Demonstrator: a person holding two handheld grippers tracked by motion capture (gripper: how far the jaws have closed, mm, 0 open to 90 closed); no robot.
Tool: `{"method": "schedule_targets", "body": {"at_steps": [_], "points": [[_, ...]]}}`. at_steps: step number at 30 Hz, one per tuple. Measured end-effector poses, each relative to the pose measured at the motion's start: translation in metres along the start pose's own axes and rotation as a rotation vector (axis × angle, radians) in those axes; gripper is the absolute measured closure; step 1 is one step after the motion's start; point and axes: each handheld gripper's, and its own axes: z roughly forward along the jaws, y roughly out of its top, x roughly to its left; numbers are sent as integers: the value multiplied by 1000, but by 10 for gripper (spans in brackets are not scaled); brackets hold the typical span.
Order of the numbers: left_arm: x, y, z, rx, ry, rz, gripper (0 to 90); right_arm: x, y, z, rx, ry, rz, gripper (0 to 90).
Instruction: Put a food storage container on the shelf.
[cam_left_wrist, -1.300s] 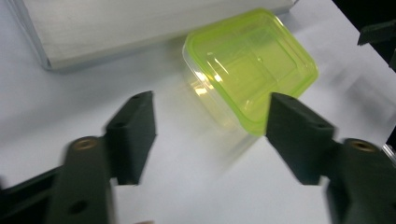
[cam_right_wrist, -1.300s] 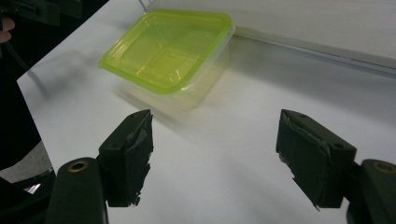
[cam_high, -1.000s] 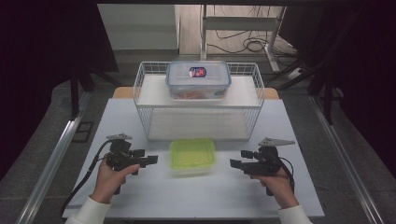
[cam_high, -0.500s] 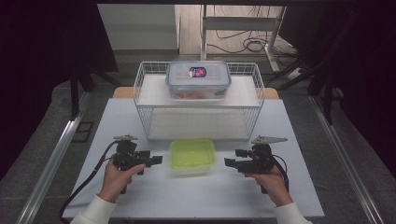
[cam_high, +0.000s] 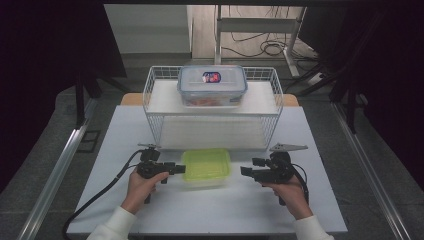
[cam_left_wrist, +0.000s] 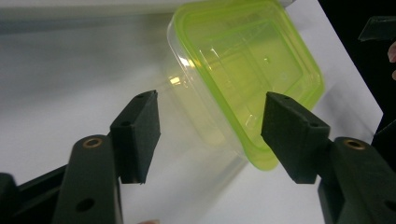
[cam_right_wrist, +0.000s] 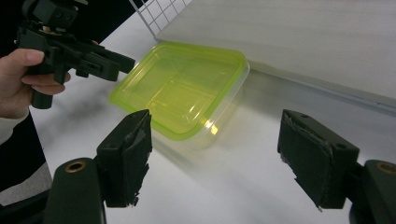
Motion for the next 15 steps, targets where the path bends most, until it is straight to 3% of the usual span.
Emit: {"method": "schedule_targets", "body": {"at_steps": [4, 5, 6, 10, 15], "points": [[-1, 2, 7, 1, -4, 5, 410, -1, 0, 2, 4, -2, -2, 264], [-2, 2, 8, -3, -8, 5, 456, 0, 0, 3, 5, -5, -3, 264], [-1, 3, 9, -3, -38, 0, 479, 0, 0, 3, 5, -6, -2, 265], [0, 3, 10, 2, -19, -1, 526, 0, 0, 6, 10, -11, 1, 265], [1, 4, 12, 10, -28, 0, 559, -5, 5, 25, 34, -9, 5, 284]]}}
